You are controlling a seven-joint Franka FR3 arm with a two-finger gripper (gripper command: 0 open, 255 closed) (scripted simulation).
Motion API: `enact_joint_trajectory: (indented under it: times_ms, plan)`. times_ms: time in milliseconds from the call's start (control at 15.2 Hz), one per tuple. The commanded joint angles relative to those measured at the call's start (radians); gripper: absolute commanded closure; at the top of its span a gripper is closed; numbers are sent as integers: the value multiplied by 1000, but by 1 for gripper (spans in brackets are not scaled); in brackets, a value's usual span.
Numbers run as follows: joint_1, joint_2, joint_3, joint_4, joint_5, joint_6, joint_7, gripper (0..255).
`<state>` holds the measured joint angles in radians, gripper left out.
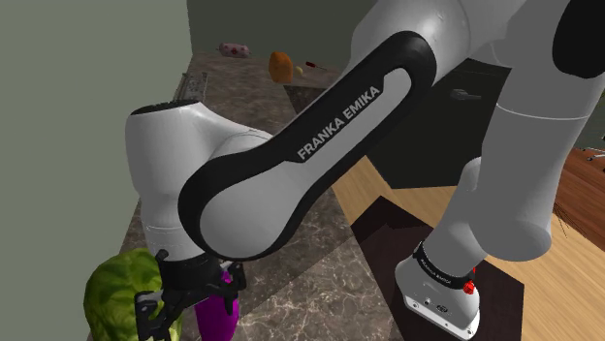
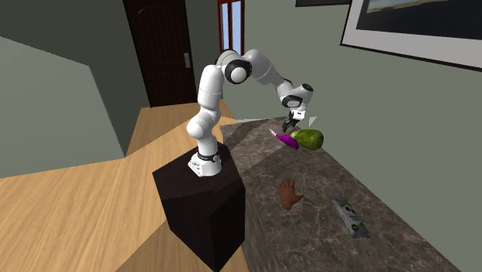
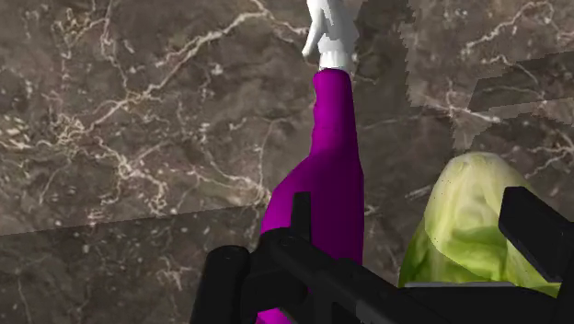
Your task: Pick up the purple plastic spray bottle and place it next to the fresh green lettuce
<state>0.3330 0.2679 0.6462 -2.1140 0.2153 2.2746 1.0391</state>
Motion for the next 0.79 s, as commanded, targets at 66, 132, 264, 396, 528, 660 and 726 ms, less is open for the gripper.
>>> enact_joint_trajectory:
  times_ms: [66,132,264,396,528,660,726]
  plan:
    - [-11,-22,2,12,10,-33,-7,0]
    - [-21,-42,4,26,19,-66,-14,0]
    - [-37,-75,4,53,32,-125,-24,0]
    - [-37,-75,3,53,32,-125,-24,0]
    - [-36,-75,3,53,32,-125,-24,0]
    - [-36,-75,3,53,32,-125,-24,0]
    - [-36,-75,3,53,32,-125,-24,0]
